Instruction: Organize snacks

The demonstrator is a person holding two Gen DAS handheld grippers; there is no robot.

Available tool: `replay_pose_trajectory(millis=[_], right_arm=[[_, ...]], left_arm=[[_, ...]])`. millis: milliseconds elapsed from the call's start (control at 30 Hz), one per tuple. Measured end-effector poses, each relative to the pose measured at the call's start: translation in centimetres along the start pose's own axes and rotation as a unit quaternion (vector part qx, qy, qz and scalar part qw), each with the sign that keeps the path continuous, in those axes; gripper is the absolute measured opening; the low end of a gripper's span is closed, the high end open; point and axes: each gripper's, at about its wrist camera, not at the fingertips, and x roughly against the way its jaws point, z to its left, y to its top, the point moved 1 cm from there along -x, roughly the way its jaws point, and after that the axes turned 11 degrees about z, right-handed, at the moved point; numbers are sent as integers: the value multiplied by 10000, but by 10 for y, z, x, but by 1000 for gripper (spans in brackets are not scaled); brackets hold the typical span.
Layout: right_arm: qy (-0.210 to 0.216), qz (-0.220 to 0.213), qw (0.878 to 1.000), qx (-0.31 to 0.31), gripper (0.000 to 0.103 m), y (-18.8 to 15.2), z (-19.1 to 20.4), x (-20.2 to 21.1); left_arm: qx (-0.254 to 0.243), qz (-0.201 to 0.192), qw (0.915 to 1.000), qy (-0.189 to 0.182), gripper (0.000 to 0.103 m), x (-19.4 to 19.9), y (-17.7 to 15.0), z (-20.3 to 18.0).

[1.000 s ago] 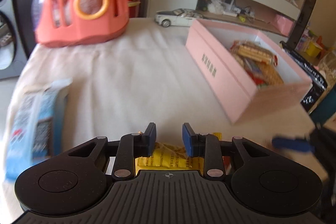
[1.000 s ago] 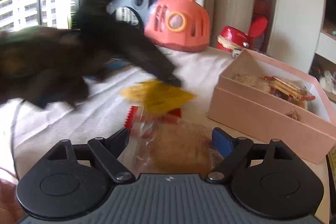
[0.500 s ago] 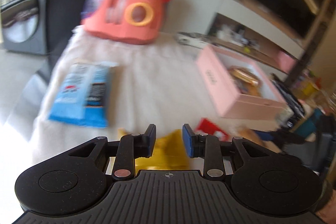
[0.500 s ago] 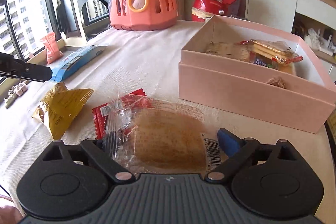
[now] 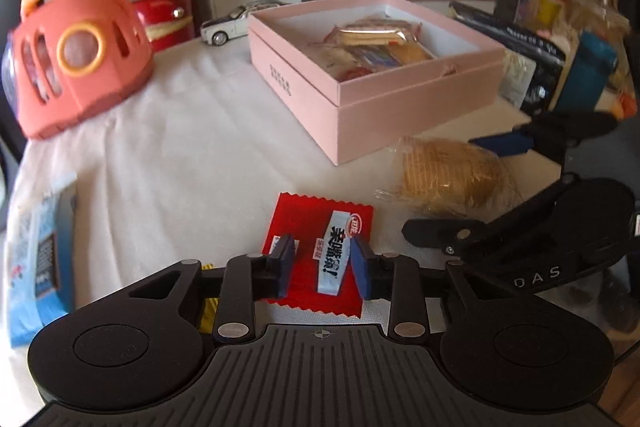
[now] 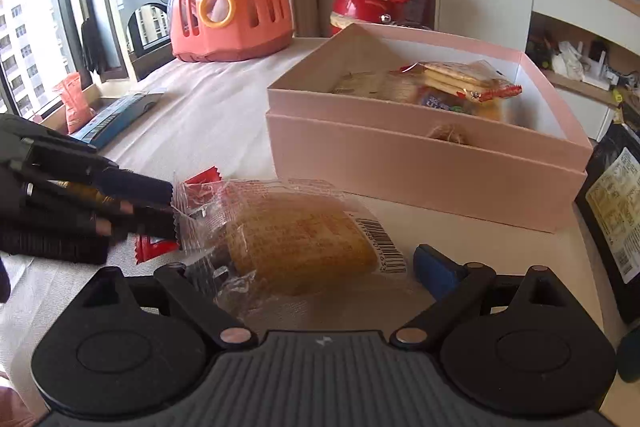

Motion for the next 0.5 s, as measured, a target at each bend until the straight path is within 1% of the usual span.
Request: replay_pose_trajectory(millis=[100, 167, 233, 333, 400, 433, 467, 500], right_arm=[[13, -1, 10000, 7, 96, 0, -1, 1], [-116, -7, 9999, 44, 96, 1, -3, 1], [-226, -3, 9997, 35, 96, 1, -9, 0], [-195, 38, 9998, -69, 96, 0, -17, 1], [-246, 54, 9997, -1, 96, -1, -18, 2], [-266, 51, 9996, 77, 96, -2, -18, 3], [-282, 41, 9994, 181, 96, -3, -18, 4], [-289, 33, 9992, 284, 96, -5, -19, 5]], left_arm=[[-25, 59, 10000, -56, 34, 1, 1, 0], [-71, 92, 9999, -28, 35, 1, 1, 0], [-102, 115, 9999, 65, 39, 2, 2, 0], [-123, 146, 9995, 256, 42, 0, 4, 0], [-147, 181, 9994, 250, 41, -1, 6, 0], [-190, 221, 9994, 181, 44, -2, 6, -1], [-240, 271, 9993, 76, 53, -2, 6, -1], [-292, 280, 9992, -18, 56, -2, 6, -1]])
